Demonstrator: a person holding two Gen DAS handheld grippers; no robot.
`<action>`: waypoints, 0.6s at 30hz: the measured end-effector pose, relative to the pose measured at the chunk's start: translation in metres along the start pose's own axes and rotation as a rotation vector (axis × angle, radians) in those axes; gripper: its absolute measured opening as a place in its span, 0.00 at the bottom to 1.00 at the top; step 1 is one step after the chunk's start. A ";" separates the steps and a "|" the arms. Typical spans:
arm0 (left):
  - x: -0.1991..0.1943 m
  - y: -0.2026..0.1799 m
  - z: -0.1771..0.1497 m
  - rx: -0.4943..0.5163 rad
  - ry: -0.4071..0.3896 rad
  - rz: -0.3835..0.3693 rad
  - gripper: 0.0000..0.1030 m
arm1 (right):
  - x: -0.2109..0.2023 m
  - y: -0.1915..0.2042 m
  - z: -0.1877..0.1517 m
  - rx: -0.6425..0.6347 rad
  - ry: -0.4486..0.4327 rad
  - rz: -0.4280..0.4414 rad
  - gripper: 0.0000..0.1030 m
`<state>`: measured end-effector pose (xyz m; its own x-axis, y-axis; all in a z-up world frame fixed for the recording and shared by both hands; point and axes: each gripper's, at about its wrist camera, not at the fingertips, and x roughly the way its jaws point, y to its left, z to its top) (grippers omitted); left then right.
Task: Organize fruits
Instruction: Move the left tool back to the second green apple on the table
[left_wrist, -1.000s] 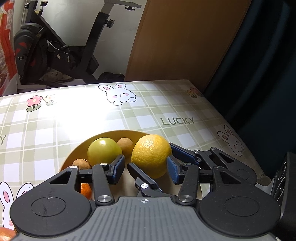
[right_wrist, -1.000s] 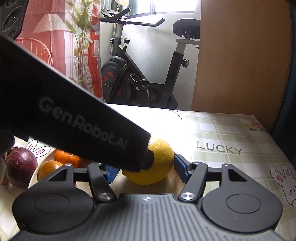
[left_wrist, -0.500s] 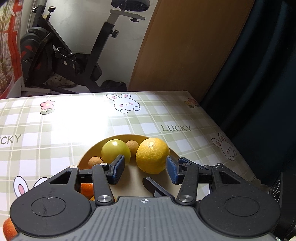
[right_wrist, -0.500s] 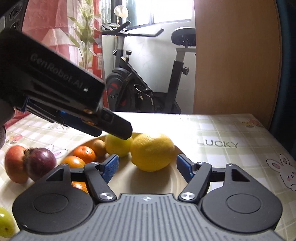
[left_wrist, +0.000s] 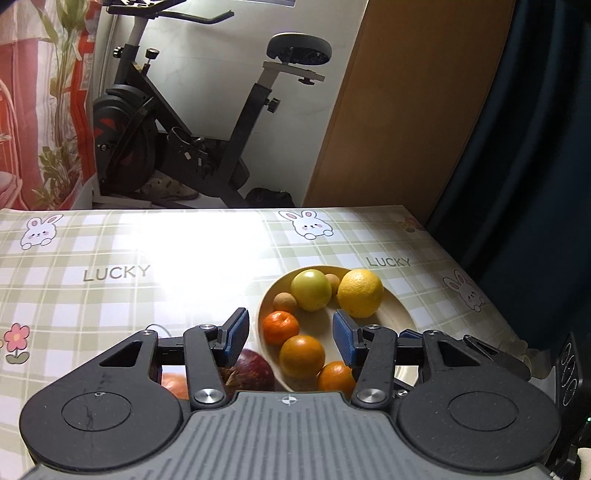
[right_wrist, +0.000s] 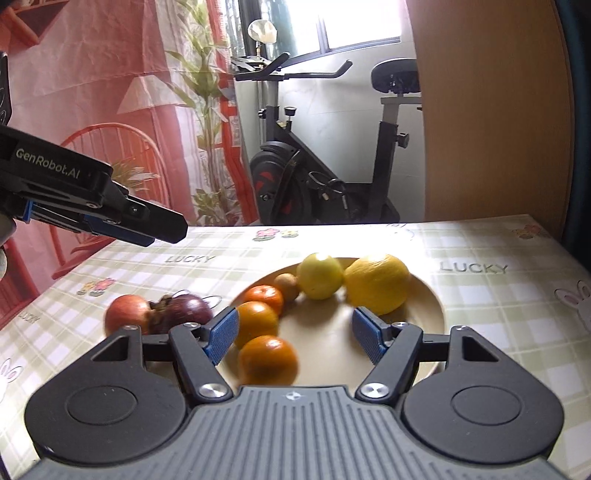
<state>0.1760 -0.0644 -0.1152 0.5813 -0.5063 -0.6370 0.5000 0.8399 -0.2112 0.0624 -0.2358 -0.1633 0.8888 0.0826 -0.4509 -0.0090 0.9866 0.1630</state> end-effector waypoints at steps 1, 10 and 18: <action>-0.007 0.005 -0.004 -0.011 -0.002 0.002 0.50 | -0.001 0.005 -0.002 -0.005 0.006 0.011 0.69; -0.037 0.027 -0.038 -0.071 -0.011 0.044 0.51 | -0.004 0.050 -0.017 -0.097 0.063 0.138 0.64; -0.053 0.034 -0.076 -0.099 -0.013 0.028 0.51 | -0.008 0.064 -0.037 -0.147 0.099 0.204 0.61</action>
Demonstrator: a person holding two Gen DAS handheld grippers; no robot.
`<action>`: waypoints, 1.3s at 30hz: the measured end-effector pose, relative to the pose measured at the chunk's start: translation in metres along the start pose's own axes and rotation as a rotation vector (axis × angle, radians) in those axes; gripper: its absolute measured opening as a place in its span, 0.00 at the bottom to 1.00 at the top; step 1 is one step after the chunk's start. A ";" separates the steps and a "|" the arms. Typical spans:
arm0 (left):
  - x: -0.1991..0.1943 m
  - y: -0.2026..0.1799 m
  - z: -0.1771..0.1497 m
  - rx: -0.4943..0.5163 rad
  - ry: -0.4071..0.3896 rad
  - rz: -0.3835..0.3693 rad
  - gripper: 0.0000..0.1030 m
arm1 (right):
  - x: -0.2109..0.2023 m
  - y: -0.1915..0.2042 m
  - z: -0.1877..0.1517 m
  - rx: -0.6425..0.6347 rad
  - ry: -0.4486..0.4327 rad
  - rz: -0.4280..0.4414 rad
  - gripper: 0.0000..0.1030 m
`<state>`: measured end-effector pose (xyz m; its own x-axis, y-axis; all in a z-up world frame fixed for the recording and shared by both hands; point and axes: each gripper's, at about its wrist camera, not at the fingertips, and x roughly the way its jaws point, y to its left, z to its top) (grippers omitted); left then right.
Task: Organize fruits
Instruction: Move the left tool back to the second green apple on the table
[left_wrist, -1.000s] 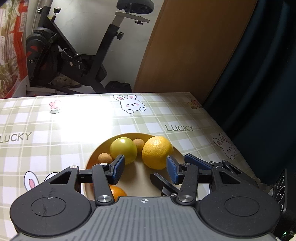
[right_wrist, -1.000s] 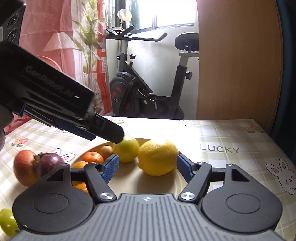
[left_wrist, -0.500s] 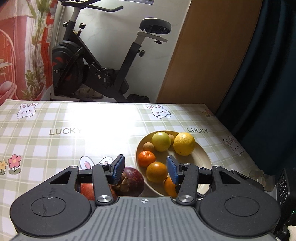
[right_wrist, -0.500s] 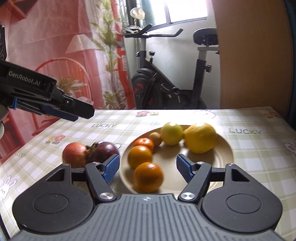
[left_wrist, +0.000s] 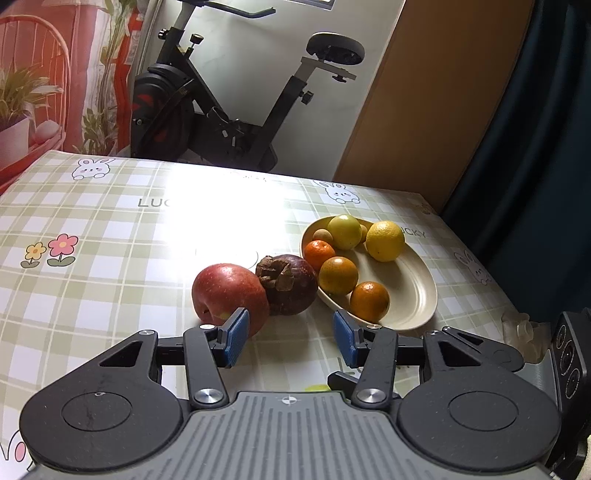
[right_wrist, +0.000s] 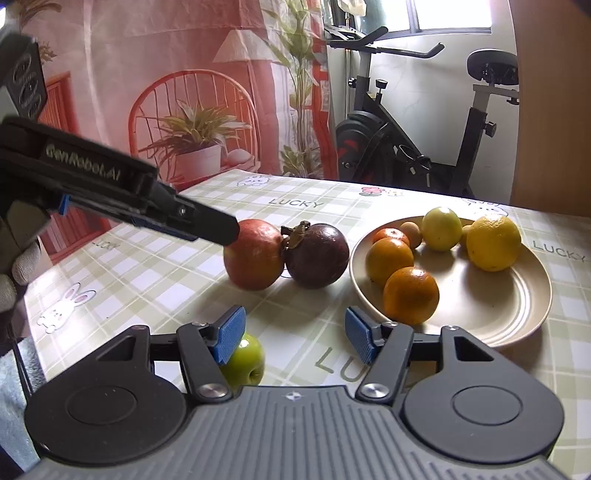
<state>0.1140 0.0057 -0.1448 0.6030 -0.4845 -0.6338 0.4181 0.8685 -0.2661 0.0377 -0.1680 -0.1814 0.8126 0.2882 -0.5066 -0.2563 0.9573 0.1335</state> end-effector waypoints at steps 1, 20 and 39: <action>0.000 0.003 -0.002 -0.011 -0.002 0.000 0.51 | 0.000 0.000 0.000 0.003 0.001 0.010 0.61; 0.008 0.010 -0.018 -0.056 0.041 -0.018 0.51 | 0.006 0.016 -0.009 -0.064 0.044 0.126 0.59; 0.013 0.007 -0.021 -0.055 0.068 -0.028 0.51 | 0.008 0.033 -0.015 -0.157 0.070 0.158 0.57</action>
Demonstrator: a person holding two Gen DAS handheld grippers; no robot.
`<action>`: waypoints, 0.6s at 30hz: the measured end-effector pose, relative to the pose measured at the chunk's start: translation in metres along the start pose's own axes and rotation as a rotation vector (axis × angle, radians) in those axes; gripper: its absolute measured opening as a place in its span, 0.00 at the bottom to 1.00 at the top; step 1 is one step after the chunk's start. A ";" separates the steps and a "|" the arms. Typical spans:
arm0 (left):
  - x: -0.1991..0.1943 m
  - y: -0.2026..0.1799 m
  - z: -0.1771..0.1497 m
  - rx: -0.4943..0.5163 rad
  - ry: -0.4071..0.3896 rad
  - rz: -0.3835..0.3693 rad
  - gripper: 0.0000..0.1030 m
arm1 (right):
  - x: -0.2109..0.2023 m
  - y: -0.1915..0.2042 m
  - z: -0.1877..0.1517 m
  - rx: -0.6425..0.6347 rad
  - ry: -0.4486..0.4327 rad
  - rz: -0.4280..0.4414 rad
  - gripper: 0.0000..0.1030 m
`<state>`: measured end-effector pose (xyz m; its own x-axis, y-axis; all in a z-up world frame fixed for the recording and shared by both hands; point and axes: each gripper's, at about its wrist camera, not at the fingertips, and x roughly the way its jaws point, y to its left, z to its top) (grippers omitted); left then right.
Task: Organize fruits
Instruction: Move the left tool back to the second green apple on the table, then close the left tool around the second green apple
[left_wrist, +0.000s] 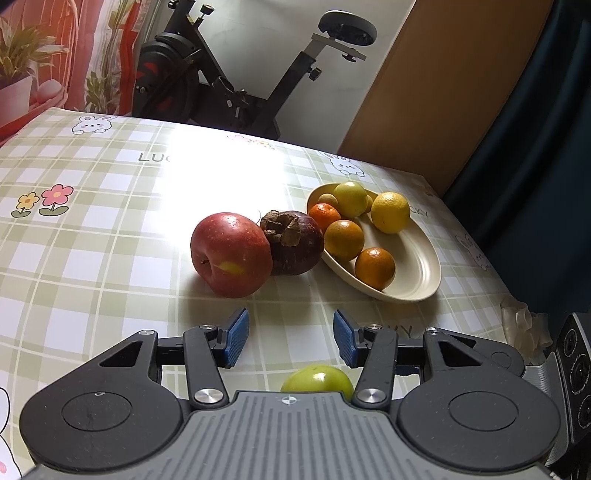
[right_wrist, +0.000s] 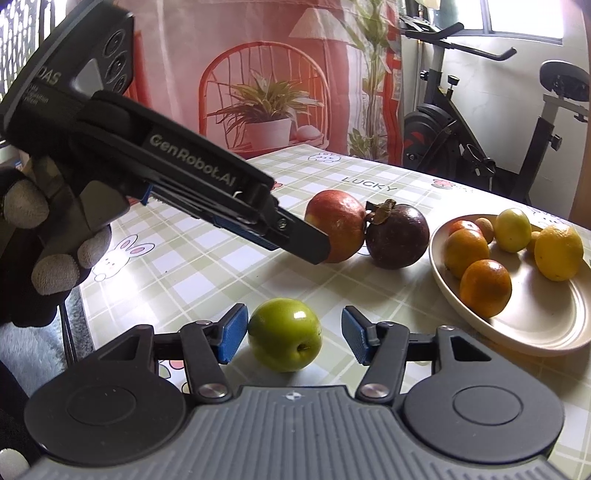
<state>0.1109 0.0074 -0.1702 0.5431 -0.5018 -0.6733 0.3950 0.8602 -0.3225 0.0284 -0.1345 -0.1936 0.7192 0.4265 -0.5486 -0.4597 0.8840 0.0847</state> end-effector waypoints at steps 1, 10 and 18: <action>0.000 0.000 0.000 0.001 0.001 -0.002 0.51 | 0.001 0.001 0.000 -0.006 0.005 0.001 0.54; 0.003 -0.001 -0.001 0.004 0.011 -0.007 0.51 | 0.006 0.003 -0.003 -0.029 0.032 -0.008 0.47; 0.008 -0.006 -0.005 0.028 0.046 -0.033 0.54 | 0.005 -0.010 -0.003 0.023 0.017 -0.078 0.47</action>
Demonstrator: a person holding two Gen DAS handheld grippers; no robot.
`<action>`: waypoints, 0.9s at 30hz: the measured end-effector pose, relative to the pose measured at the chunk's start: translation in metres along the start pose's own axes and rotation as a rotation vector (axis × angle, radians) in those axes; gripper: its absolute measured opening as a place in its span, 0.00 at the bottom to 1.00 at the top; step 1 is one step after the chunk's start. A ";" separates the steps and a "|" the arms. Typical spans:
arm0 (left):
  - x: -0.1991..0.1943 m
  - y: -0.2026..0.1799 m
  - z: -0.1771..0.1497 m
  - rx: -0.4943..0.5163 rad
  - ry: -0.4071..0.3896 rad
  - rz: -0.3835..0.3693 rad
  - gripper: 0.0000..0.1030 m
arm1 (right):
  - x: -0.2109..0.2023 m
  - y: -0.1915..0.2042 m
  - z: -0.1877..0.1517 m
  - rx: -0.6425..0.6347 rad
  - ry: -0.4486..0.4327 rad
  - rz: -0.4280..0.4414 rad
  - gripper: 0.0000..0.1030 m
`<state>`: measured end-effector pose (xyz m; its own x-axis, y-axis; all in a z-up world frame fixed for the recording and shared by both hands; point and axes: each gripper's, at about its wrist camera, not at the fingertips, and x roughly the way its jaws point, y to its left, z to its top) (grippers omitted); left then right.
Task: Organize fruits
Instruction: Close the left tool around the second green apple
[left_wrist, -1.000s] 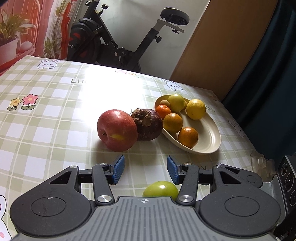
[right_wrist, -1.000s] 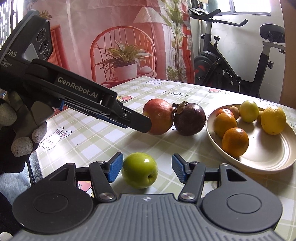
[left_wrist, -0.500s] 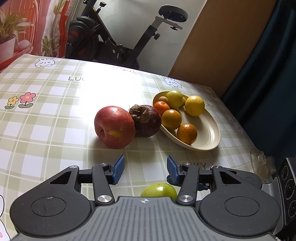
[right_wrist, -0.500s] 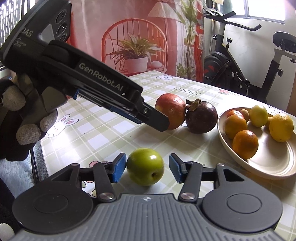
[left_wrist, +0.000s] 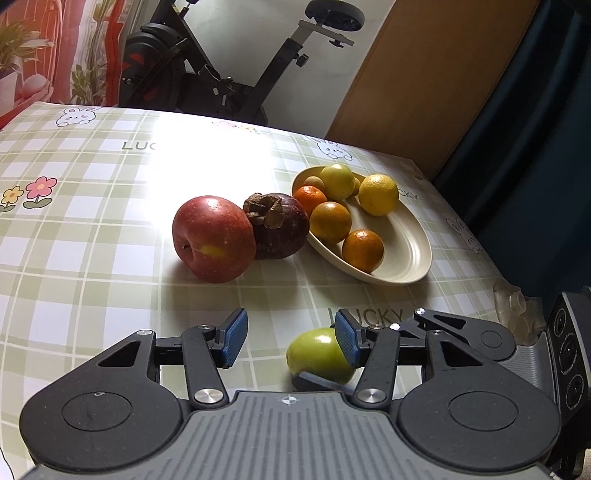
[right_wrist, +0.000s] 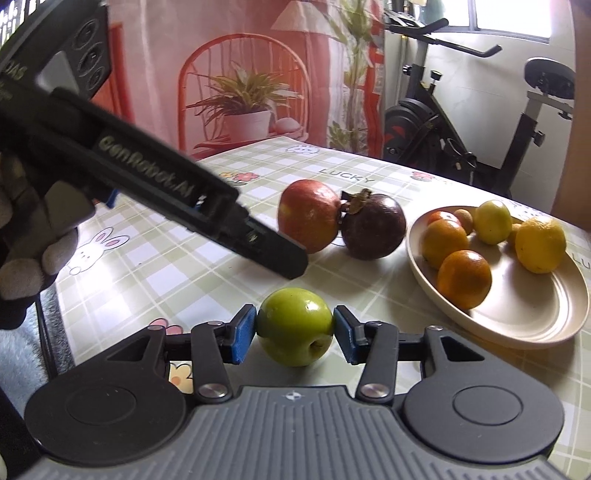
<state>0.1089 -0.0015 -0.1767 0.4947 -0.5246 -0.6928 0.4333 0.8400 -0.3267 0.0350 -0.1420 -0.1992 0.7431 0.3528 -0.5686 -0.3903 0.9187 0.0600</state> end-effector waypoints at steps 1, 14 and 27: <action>0.001 -0.001 -0.001 0.004 0.006 -0.003 0.54 | 0.000 -0.002 0.000 0.009 0.000 -0.004 0.47; 0.020 -0.019 -0.012 0.058 0.074 -0.034 0.55 | 0.002 0.000 -0.002 -0.010 0.015 -0.018 0.47; 0.021 -0.022 -0.017 0.086 0.067 -0.015 0.54 | 0.001 0.000 -0.003 -0.008 0.016 -0.011 0.47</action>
<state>0.0972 -0.0286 -0.1947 0.4370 -0.5244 -0.7308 0.5046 0.8155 -0.2834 0.0343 -0.1423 -0.2026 0.7386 0.3397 -0.5823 -0.3865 0.9211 0.0471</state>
